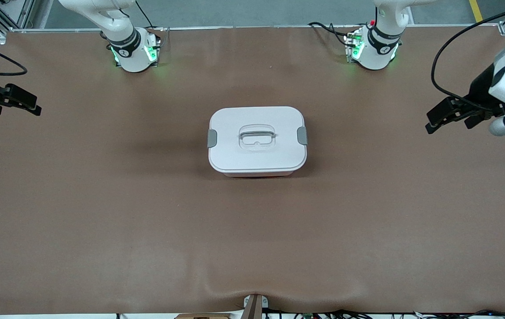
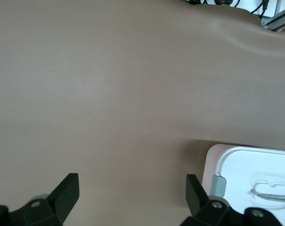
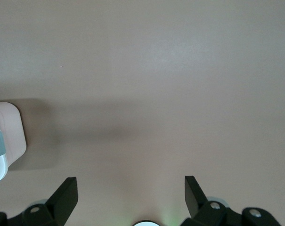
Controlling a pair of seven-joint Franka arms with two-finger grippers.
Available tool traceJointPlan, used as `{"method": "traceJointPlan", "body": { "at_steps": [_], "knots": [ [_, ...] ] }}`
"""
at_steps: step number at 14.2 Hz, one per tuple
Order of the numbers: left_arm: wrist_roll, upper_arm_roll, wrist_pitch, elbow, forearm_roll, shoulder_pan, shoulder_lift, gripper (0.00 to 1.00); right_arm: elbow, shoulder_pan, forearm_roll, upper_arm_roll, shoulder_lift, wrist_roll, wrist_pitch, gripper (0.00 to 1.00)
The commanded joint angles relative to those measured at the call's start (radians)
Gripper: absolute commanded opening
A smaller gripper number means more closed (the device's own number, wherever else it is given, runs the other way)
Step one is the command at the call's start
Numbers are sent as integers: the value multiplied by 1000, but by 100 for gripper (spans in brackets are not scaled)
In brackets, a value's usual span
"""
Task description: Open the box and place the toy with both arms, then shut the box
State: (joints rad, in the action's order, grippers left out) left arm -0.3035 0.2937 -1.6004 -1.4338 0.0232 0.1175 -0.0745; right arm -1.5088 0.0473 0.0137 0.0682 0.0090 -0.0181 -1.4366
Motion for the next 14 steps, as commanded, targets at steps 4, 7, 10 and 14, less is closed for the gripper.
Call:
{"method": "traceJointPlan", "body": {
  "at_steps": [4,7,10,14],
  "knots": [
    [98,2,49,-20,9,50,7,100,18,2,17,2,8,-2,10,100],
    [99,2,50,-26,7,70,2,100,18,0,17,2,9,0,10,100],
    [104,2,46,-46,7,74,15,100,18,0,17,2,9,-2,10,100],
    [103,-31,48,-94,7,48,62,100,18,0,17,2,9,-2,10,100]
  ]
}}
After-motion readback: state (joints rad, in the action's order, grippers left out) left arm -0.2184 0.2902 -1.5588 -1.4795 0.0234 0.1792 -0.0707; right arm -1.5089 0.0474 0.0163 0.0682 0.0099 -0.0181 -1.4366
